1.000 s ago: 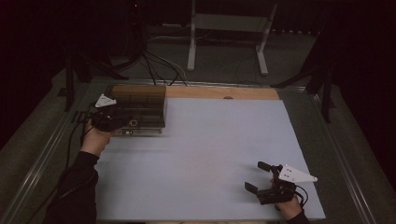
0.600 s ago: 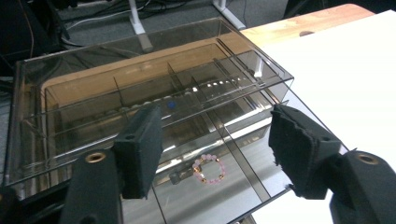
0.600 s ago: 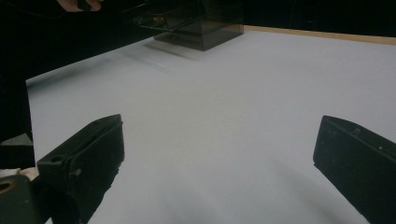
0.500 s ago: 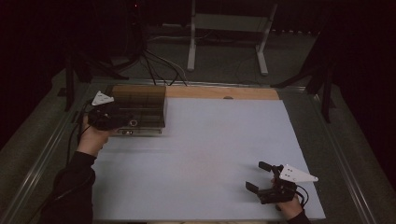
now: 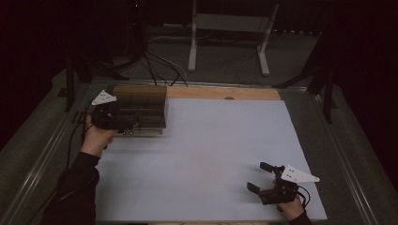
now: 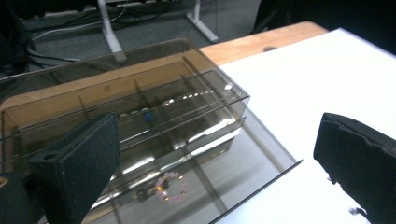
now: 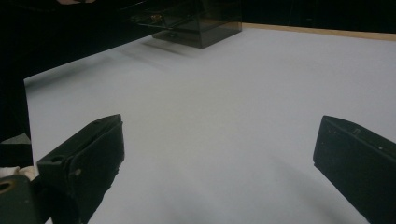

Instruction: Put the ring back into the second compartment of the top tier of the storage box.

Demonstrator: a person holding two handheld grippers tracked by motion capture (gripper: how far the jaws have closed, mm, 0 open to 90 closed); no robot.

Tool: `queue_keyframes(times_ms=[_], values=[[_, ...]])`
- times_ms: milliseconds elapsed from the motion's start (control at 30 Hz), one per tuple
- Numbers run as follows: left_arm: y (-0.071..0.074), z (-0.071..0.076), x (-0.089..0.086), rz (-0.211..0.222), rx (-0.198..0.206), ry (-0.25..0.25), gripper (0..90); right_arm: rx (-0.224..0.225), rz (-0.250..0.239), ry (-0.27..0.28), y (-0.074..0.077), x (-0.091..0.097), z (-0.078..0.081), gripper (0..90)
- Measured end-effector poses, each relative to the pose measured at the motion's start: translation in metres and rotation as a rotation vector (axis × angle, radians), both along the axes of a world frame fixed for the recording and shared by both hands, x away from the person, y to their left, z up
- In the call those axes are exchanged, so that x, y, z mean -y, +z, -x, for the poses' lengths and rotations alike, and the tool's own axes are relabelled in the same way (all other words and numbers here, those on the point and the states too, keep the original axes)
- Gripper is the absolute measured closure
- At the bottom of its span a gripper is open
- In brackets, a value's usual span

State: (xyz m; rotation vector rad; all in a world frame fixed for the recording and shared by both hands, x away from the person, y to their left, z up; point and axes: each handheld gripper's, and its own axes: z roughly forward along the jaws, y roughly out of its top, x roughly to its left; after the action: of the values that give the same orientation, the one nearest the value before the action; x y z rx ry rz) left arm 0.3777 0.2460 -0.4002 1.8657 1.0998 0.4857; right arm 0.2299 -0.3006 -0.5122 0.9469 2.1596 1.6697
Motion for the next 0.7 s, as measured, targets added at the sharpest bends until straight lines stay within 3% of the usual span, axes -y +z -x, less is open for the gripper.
queue_keyframes(times_ms=[100,300,367,533,700], values=[[0.001,0.001,0.000,0.022,-0.001,-0.017,0.7,0.002,0.001,0.004,0.001,-0.001,0.000,1.8],[0.001,0.005,0.005,-0.028,-0.014,-0.055,0.6,0.009,0.003,0.006,0.002,-0.002,0.001,1.8],[0.002,0.008,0.006,-0.038,-0.002,-0.053,0.6,0.009,0.005,0.005,0.002,-0.002,0.001,1.9],[0.005,0.013,0.007,-0.021,0.000,-0.071,0.6,0.009,0.009,0.010,0.002,-0.004,0.001,1.8],[0.006,0.019,0.008,-0.037,0.020,-0.068,0.6,0.008,0.011,0.010,0.003,-0.005,0.002,1.8]])
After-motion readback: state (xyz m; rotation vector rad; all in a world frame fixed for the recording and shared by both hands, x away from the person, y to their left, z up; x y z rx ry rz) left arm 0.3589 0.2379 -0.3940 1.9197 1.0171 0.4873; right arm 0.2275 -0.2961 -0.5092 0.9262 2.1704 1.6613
